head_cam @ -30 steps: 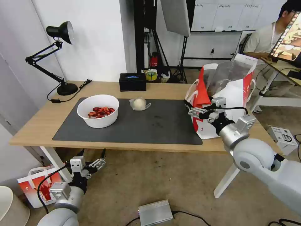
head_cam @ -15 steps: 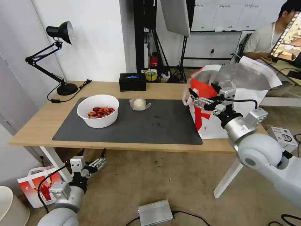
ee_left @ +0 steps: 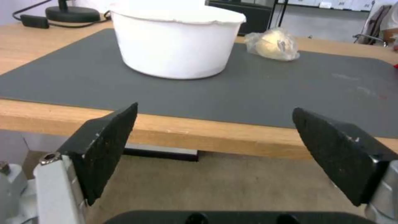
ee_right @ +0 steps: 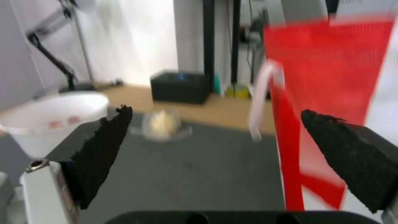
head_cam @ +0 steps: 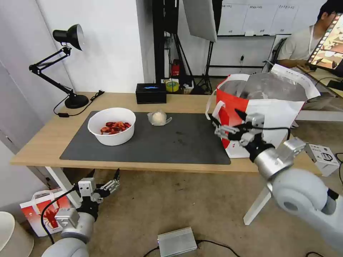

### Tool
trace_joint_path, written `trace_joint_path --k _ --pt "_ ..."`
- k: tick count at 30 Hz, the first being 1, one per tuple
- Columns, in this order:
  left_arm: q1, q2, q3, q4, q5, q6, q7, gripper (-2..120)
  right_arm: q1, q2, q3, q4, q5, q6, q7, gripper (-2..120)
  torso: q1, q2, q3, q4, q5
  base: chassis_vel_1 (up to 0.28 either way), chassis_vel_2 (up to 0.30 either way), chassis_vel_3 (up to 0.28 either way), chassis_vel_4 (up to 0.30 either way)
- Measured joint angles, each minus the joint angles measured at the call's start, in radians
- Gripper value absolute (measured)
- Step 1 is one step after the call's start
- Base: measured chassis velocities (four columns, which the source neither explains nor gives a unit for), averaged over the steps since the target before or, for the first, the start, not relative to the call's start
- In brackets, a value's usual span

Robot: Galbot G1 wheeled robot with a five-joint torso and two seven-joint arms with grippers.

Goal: Pick up the trash from the table and place it into the takeout bag.

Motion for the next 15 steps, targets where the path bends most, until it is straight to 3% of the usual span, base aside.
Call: trace_joint_path --k 3,15 --pt "0.001 0.004 -0.003 -0.004 -0.002 0.0 0.0 100 -0.092 0.008 0.025 0.007 -0.012 -0.018 0.01 100 0.0 0.0 0.0 -0.0001 0.0001 0.0 0.0 0.0 0.0" --pt "0.005 0.009 -0.007 -0.008 -0.006 -0.002 0.0 100 -0.194 0.033 0.027 -0.004 -0.082 -0.003 0.004 100 0.0 0.0 0.0 0.0001 0.0 0.0 0.0 0.0 0.0"
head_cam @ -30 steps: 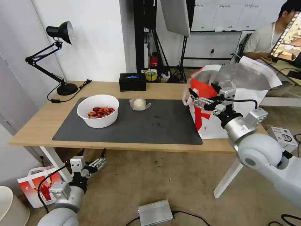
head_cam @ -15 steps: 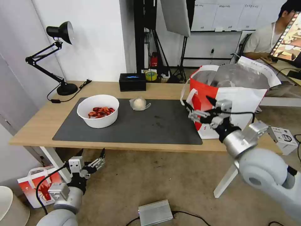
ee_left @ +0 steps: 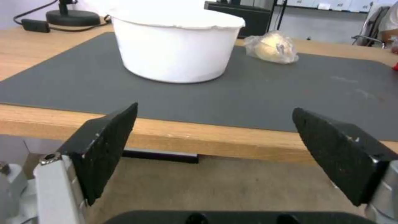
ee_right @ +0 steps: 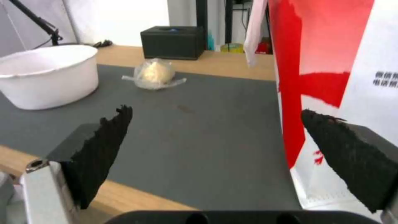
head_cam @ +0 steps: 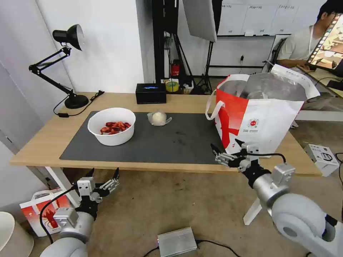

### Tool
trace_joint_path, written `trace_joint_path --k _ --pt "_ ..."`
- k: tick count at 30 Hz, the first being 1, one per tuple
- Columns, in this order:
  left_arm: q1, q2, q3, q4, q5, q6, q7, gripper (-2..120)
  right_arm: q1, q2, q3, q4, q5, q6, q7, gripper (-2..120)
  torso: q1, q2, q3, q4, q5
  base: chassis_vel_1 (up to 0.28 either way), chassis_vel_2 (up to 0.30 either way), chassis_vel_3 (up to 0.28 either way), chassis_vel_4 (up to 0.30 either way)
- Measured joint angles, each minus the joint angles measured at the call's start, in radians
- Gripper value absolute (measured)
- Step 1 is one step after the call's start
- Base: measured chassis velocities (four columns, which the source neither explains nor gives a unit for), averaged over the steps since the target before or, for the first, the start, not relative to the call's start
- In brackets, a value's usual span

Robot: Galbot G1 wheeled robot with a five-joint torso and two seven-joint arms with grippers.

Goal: Pick up the trash from the table and place it into the takeout bag.

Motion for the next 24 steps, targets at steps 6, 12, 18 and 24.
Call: trace_joint_path --k 6,12,18,24 --pt "-0.002 0.002 0.0 0.002 -0.001 -0.001 0.0 100 -0.031 0.003 -0.003 -0.004 -0.012 0.01 0.003 100 0.0 0.0 0.0 0.0 0.0001 0.0 0.0 0.0 0.0" --pt "-0.002 0.002 0.001 0.003 -0.002 -0.001 0.0 100 -0.057 0.012 -0.003 -0.011 -0.013 0.013 0.017 100 0.0 0.0 0.0 0.0 0.0001 0.0 0.0 0.0 0.0" --pt "-0.003 0.001 0.002 0.003 -0.002 -0.001 0.0 100 -0.072 0.026 -0.003 -0.019 -0.018 0.016 0.017 100 0.0 0.0 0.0 0.0 0.0 0.0 0.0 0.0 0.0" --pt "-0.004 0.001 0.002 0.005 -0.002 -0.001 0.0 100 -0.073 0.033 -0.004 -0.022 -0.019 0.016 0.017 100 0.0 0.0 0.0 0.0 0.0 0.0 0.0 0.0 0.0"
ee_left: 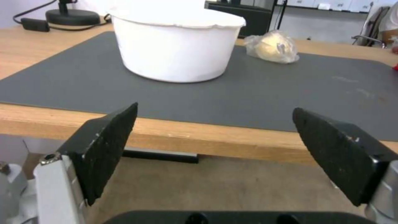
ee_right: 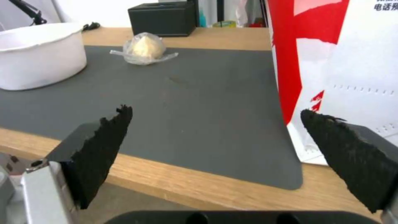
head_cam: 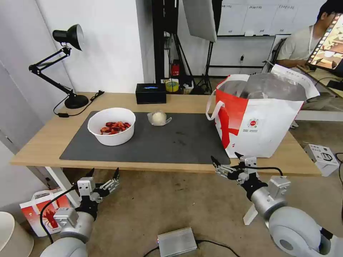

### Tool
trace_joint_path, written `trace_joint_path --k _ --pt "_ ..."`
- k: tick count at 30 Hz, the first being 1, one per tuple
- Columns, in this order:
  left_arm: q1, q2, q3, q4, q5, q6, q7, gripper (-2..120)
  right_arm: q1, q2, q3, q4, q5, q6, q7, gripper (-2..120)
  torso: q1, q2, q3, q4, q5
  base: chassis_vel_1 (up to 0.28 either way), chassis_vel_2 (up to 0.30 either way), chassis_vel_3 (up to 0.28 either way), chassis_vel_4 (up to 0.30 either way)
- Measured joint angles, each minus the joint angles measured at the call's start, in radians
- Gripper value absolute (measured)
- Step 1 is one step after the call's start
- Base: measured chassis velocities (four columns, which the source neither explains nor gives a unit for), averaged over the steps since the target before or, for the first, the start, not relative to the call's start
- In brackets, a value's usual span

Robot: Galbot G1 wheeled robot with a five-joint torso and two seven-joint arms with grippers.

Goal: Pick up the trash from the table and place it into the takeout bag.

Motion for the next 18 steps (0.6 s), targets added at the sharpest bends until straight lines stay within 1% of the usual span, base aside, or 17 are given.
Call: trace_joint_path --k 11,18 --pt "-0.005 0.0 -0.001 0.004 -0.001 0.0 -0.001 100 -0.009 0.005 -0.006 0.004 -0.005 -0.006 0.024 100 0.0 0.0 0.0 0.0 0.0 0.0 0.0 0.0 0.0" --pt "-0.012 0.0 -0.001 0.008 -0.003 0.0 -0.001 100 -0.038 0.009 -0.006 0.024 0.001 -0.032 0.06 100 0.0 0.0 0.0 0.0 0.0 0.0 0.0 0.0 0.0"
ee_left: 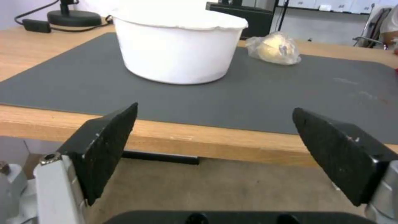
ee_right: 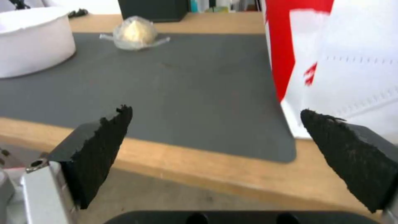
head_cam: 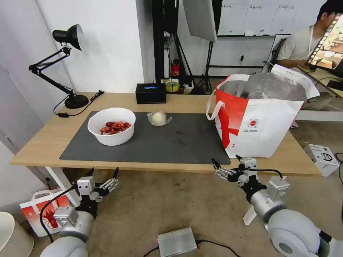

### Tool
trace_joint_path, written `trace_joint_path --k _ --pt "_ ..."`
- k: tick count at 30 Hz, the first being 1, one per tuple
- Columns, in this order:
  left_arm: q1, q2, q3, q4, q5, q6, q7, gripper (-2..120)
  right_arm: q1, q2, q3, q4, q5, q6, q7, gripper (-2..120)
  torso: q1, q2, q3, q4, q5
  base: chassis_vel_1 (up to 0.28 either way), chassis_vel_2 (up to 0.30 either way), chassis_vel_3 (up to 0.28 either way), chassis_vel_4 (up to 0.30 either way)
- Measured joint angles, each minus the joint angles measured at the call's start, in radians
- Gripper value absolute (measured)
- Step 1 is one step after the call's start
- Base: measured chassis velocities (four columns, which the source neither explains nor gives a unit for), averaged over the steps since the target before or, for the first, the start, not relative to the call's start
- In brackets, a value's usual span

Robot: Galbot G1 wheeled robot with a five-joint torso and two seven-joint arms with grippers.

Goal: Pick up the trash from the table and place it into the takeout bag.

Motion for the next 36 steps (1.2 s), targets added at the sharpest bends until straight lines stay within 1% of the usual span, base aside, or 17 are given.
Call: trace_joint_path --k 15,36 --pt "-0.004 0.002 -0.001 0.001 -0.009 0.001 -0.001 100 -0.028 0.033 -0.004 0.004 -0.002 -0.021 0.036 100 0.0 0.0 0.0 0.0 0.0 0.0 0.0 0.0 0.0" --pt "0.005 0.002 -0.001 -0.007 -0.011 0.002 -0.001 100 -0.022 0.029 -0.006 -0.004 -0.014 -0.015 0.039 100 0.0 0.0 0.0 0.0 0.0 0.0 0.0 0.0 0.0"
